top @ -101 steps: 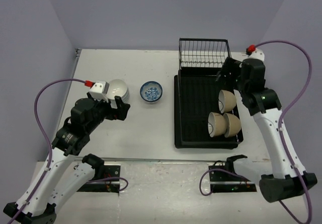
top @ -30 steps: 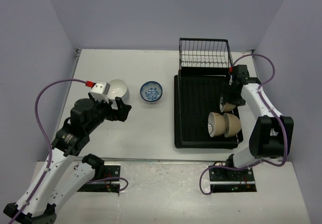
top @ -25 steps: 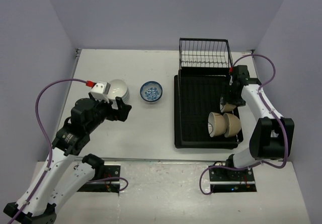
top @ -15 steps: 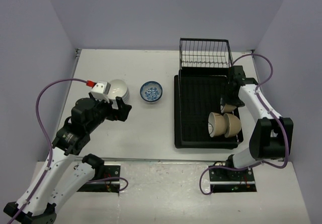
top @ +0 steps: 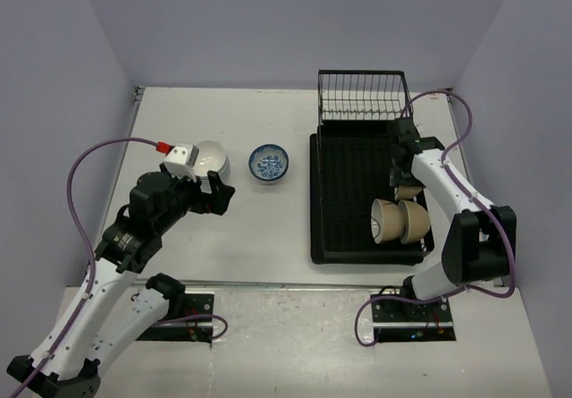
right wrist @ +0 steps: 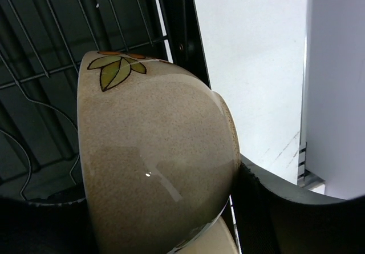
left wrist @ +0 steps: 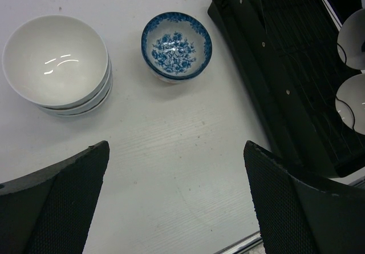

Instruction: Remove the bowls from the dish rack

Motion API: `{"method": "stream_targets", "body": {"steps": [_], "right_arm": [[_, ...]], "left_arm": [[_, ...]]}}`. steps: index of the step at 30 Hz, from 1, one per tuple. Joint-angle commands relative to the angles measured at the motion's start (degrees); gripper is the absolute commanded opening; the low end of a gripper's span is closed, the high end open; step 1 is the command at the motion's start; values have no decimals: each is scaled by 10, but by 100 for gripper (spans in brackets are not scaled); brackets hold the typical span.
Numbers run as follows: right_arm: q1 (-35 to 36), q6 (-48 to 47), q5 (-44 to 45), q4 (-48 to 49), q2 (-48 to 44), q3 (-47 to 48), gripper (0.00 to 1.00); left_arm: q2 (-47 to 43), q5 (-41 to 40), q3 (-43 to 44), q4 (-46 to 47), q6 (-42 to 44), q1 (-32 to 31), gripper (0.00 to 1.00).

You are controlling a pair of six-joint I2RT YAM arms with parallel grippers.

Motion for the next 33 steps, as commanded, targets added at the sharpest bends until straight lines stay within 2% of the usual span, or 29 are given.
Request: {"method": "stream_targets", "body": {"steps": [1,4,6,8,9,14,16,19,22,26,33], "right_arm": [[1,0,107,0,-27,54,30],[7,3,133,-9,-19,54,30],[8,3,136,-3,-22,52,25],[10,2,127,4,-31,51,16],[11,0,117,7,-34,51,9],[10,-4,32,35,-60,38,11],[11,-2,29,43,-62,33,12],[14,-8,82,44,-46,25,11],[40,-15,174,34,-13,26,0],[75,11,271,-20,20,49,0],[92,-23,311,3,18,55,0]], "left_arm": [[5,2,0,24,15,3,100],[7,2,0,25,15,3,100],[8,2,0,24,15,3,100],[8,1,0,24,15,3,100],[9,1,1,25,16,4,100],[10,0,1,23,16,4,100],[10,0,1,23,16,4,100],[9,-1,1,24,16,3,100],[8,-1,1,24,16,4,100],[7,-1,1,23,15,4,100],[4,-2,-1,24,15,4,100]]}}
